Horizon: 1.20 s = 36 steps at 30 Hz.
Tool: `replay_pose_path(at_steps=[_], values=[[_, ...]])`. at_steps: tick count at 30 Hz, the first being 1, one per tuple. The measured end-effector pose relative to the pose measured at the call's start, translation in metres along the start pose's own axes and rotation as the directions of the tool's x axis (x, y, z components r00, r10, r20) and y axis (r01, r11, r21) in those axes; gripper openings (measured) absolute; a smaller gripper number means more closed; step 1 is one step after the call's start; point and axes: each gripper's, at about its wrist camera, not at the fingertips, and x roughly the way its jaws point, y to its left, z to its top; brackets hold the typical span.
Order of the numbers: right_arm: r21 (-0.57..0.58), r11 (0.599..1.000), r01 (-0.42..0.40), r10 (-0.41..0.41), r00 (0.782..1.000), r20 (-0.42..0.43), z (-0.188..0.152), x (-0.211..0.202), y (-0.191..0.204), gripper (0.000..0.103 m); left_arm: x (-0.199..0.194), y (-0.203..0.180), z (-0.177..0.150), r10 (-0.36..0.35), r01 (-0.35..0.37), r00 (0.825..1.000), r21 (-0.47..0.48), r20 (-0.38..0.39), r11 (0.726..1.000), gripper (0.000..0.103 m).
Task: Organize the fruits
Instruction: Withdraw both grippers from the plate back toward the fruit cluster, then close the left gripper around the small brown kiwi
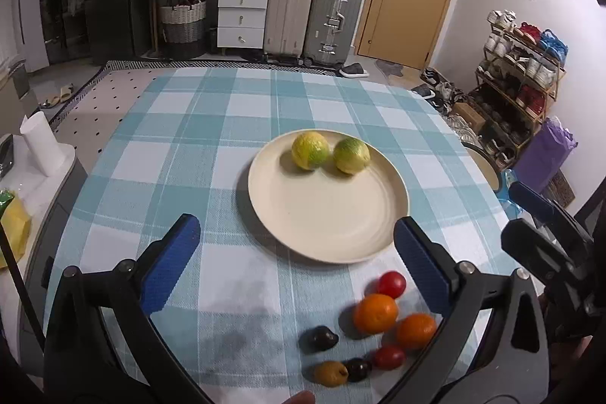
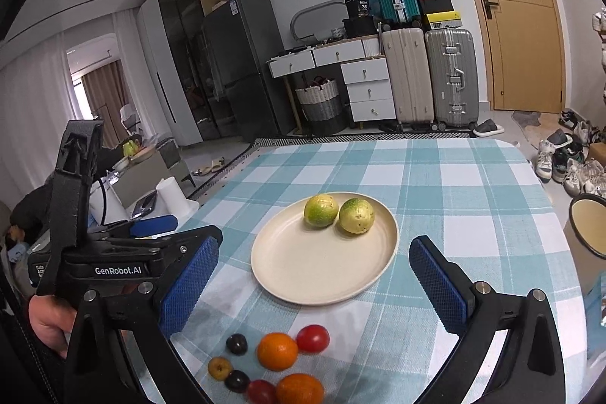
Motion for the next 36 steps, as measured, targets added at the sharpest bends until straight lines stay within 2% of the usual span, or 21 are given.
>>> replay_pose_path(at_steps=[11,15,23,31,36], values=[[-0.009,1.0,0.023,-0.024,0.999,-0.043,-0.029,-0.016,0.008,0.103,-0.004,0.007,-0.042,0.004,-0.004,0.998,-0.007,-0.059,1.0,0.102],[0.009,1.0,0.023,-0.022,0.997,-0.07,-0.045,-0.019,0.007,0.103,-0.002,0.014,-0.059,-0.019,0.017,0.995,-0.024,-0.099,1.0,0.102],[0.011,0.999,0.035,-0.034,0.994,-0.107,-0.07,-0.023,0.011,0.103,0.008,0.021,-0.093,-0.065,0.057,0.981,-0.047,-0.184,0.997,0.102],[0.01,1.0,0.019,-0.018,0.993,-0.114,-0.077,-0.027,0.016,0.103,0.018,0.018,-0.109,-0.091,0.081,0.965,-0.052,-0.245,0.995,0.101],[0.028,1.0,0.006,-0.002,0.991,-0.132,-0.078,-0.025,0.016,0.103,0.024,0.02,-0.112,-0.127,0.111,0.958,-0.074,-0.258,0.991,0.093]])
